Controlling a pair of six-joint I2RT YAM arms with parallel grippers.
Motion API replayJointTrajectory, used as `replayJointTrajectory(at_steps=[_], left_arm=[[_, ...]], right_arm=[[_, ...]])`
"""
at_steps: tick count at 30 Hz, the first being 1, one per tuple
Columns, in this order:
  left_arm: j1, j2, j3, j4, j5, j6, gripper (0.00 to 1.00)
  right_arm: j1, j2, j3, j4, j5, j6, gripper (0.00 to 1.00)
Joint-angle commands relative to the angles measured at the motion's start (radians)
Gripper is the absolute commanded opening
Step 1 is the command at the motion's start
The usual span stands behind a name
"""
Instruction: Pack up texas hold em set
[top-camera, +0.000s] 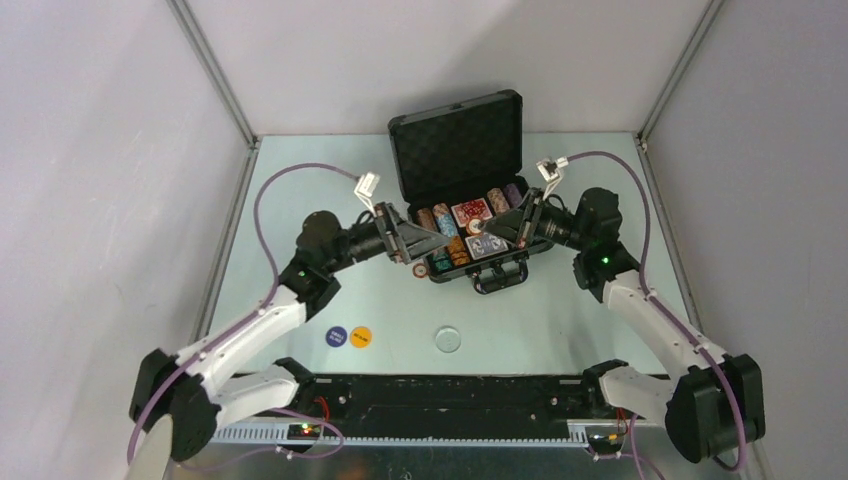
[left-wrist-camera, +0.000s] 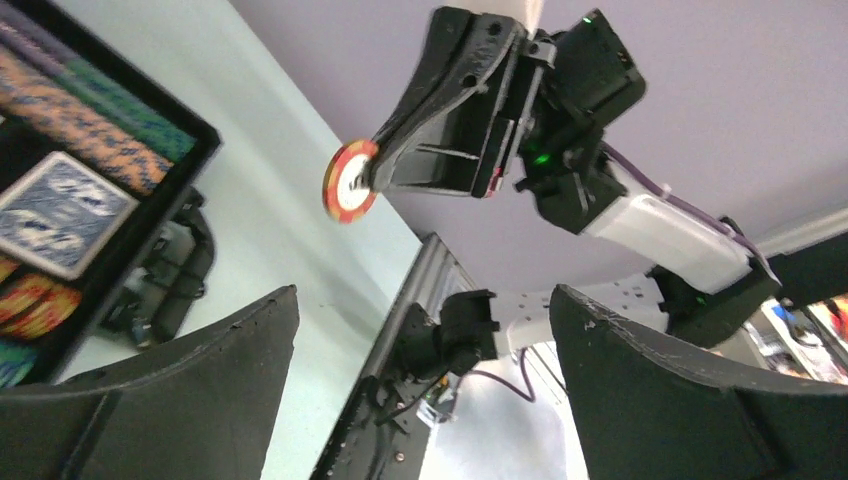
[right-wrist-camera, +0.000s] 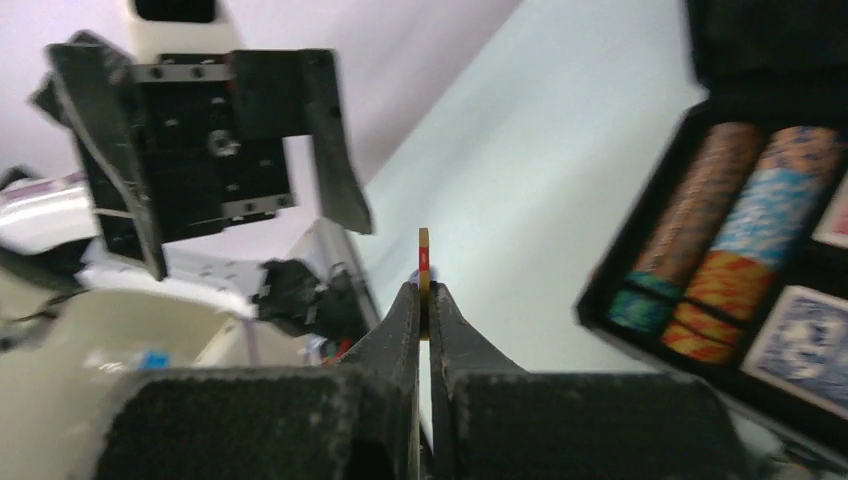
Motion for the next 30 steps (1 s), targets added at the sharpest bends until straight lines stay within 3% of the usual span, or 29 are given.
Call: replayJointTrajectory(at_steps=[1, 5, 13, 18, 23, 30], left_arm=[[0.057, -0.131, -0.025, -0.216, -0.075, 0.112, 1.00], [0.098, -0.198, -0.028, -0.398, -0.132, 0.179, 1.00], [0.154, -0.264, -0.023, -0.559, -0.152, 0.253, 1.00], [0.185, -0.280, -0.034, -0.577, -0.143, 0.274, 1.00], [0.211, -0.282, -0.050, -0.581, -0.129, 0.290, 1.00], [0.243, -0.277, -0.050, -0.596, -0.113, 0.321, 1.00]], right_arm=[[0.032, -0.037, 0.093, -0.285, 0.257, -0.509, 0.00], [0.126, 0.017, 0.141, -0.451, 0.401, -0.880, 0.00], [0.141, 0.256, 0.369, -0.782, 0.342, -1.373, 0.00], [0.175, 0.388, 0.490, -0.943, 0.329, -1.639, 0.00], [0.177, 0.508, 0.596, -1.114, 0.272, -1.797, 0.00], [0.206, 0.635, 0.718, -1.261, 0.321, -1.893, 0.00]])
